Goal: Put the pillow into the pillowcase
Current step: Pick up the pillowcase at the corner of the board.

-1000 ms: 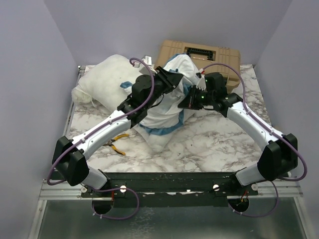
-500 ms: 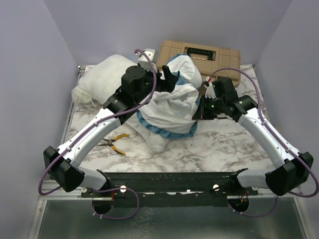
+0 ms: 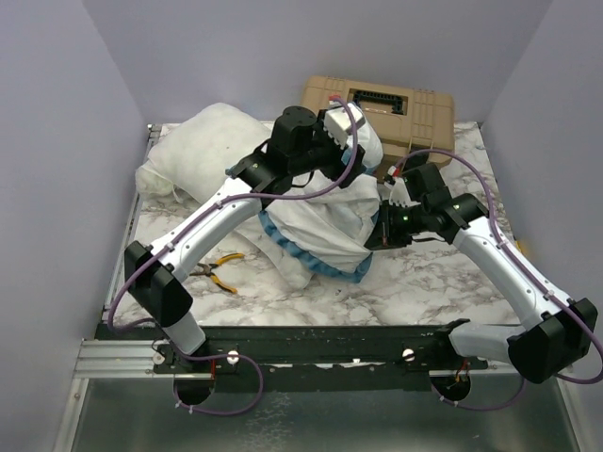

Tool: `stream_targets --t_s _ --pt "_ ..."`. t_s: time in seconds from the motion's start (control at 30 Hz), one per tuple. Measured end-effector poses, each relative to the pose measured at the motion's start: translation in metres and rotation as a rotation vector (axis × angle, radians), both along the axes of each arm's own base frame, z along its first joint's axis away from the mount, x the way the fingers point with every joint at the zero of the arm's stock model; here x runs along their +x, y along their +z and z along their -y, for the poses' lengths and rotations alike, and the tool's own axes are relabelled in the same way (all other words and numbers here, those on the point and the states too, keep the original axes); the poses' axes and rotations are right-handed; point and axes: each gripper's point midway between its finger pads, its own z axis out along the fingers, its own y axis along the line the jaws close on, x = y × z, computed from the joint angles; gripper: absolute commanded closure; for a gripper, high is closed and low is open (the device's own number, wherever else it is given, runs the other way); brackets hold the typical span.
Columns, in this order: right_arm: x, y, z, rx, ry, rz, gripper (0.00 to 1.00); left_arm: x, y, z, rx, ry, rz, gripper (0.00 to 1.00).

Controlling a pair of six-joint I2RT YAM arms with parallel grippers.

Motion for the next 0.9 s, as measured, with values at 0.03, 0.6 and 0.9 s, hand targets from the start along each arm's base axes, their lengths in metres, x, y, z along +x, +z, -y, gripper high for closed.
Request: stream_targets --t_s 0.03,0.6,0.9 --pt "0.0 0.0 0.0 0.002 0.0 -0.002 1.0 -0.001 -0.001 0.008 0.014 -0.033 0.004 0.17" --pt "-0.002 -0.003 -0.004 0.013 0.005 -0.035 1.0 -0.038 -0.084 0.024 0.33 -0.278 0.005 0.01" --pt "-0.002 -0.008 -0.005 0.011 0.01 -0.057 1.0 -0.019 -0.09 0.031 0.393 -0.181 0.034 0.91"
